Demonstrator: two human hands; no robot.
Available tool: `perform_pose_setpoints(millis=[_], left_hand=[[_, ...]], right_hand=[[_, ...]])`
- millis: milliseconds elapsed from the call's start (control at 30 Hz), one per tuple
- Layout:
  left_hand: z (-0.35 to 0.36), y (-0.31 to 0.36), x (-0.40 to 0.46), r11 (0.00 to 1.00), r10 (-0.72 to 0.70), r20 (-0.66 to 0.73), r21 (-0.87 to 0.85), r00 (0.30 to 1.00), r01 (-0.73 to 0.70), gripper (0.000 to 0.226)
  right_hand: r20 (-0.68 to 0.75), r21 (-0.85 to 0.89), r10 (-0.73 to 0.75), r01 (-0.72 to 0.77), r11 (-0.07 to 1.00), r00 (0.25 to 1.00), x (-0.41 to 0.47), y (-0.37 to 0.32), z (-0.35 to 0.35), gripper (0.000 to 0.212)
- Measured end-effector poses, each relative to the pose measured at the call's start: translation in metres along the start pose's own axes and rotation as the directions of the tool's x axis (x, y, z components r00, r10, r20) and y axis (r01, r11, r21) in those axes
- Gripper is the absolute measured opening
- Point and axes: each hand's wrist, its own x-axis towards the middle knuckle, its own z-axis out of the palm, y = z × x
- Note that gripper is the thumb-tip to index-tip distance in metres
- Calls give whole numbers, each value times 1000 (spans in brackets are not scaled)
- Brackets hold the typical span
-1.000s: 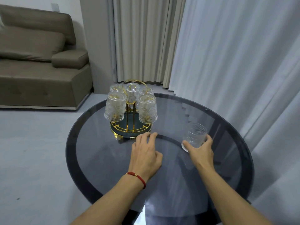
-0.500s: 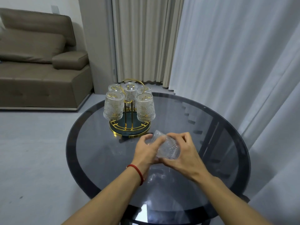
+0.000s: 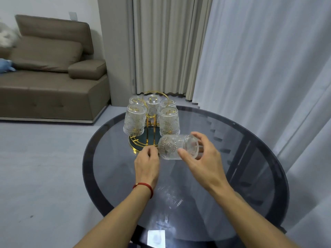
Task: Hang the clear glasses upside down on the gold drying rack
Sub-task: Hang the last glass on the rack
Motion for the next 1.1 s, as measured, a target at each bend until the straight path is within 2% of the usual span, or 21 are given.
perform_pose_setpoints(millis=[33, 100, 167, 267, 500, 833, 933, 1100], left_hand=[[-3, -9, 4, 990, 82, -27, 120, 996, -79, 19], [-5, -27, 12, 911, 193, 97, 351, 976, -215, 47], [-3, -41, 12, 808, 194, 222, 515, 956, -284, 69], [2, -51, 11, 713, 190, 290, 616, 938, -335, 80], [11, -55, 14, 602, 165, 338, 710, 927, -366, 75], [13, -55, 18, 584, 165, 338, 724, 927, -368, 78], [13, -57, 16, 578, 191, 339, 720, 921, -385, 78], [12, -60, 17, 563, 208, 341, 725, 917, -397, 77]], right_hand=[[-10, -15, -42, 42, 999, 999, 5, -8, -1, 63], [-34, -45, -137, 135, 990, 990, 18, -25, -1, 63], [-53, -73, -200, 196, 978, 978, 34, -44, 0, 63], [-41, -136, -247, 239, 961, 968, 60, -69, 12, 66], [113, -372, -308, 328, 869, 945, 105, -93, 49, 68], [192, -453, -231, 295, 841, 954, 131, -76, 81, 64], [243, -542, -244, 339, 769, 939, 129, -66, 91, 59], [254, -634, -242, 350, 690, 937, 131, -55, 101, 64]])
